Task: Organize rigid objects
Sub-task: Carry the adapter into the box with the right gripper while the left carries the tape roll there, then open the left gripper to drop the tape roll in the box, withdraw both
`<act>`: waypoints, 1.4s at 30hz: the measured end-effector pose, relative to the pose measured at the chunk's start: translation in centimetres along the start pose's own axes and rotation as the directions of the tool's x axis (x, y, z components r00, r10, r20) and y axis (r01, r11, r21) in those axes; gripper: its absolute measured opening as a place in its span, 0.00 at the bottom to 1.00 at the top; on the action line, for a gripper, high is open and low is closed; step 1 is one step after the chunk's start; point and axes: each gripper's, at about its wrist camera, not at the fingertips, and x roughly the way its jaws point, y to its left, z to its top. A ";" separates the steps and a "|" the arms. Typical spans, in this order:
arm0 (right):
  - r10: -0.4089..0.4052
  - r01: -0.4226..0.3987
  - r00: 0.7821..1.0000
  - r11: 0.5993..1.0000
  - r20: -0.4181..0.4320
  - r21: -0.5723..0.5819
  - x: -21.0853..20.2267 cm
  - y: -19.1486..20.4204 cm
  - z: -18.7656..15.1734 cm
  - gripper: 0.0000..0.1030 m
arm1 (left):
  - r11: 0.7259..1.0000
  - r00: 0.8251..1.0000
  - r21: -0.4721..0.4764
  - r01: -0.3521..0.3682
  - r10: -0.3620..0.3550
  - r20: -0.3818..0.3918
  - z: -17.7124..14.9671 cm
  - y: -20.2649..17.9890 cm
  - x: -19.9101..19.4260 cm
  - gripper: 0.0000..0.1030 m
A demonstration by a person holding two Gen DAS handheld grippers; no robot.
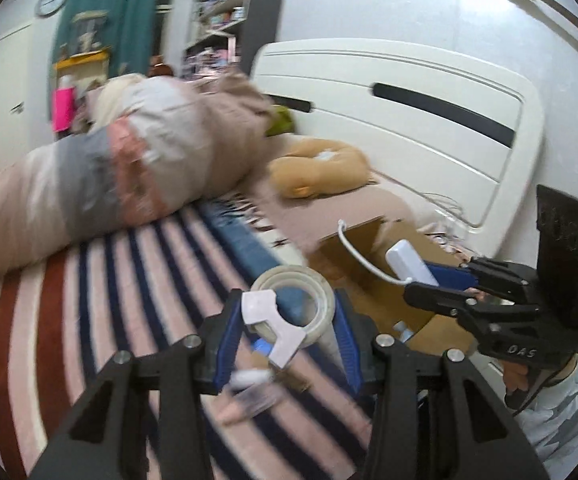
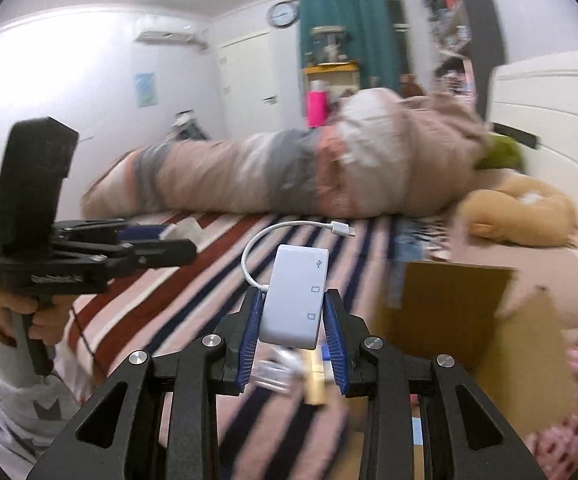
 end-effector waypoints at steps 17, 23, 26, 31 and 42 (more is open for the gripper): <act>-0.210 0.211 0.956 0.977 -0.203 -0.016 1.0 -11.6 -4.3 0.27 | 0.981 0.972 0.161 0.104 -0.066 -0.224 4.5 -11.3 12.7 0.39; -0.188 0.191 0.963 0.982 -0.194 -0.004 0.8 -11.9 -4.4 0.33 | 0.980 0.966 0.181 0.081 -0.033 -0.255 4.3 -11.2 14.1 0.39; -0.182 0.185 0.964 0.983 -0.193 -0.001 0.8 -11.8 -4.4 0.33 | 0.980 0.964 0.190 0.056 -0.004 -0.265 4.3 -11.0 14.6 0.39; -0.172 0.176 0.967 0.984 -0.189 0.006 0.8 -11.8 -4.3 0.34 | 0.977 0.958 0.214 0.010 0.051 -0.281 4.1 -10.6 15.2 0.39; -0.160 0.164 0.969 0.987 -0.188 0.003 0.7 -11.4 -4.2 0.35 | 0.975 0.956 0.222 -0.029 0.092 -0.278 3.9 -10.0 15.0 0.47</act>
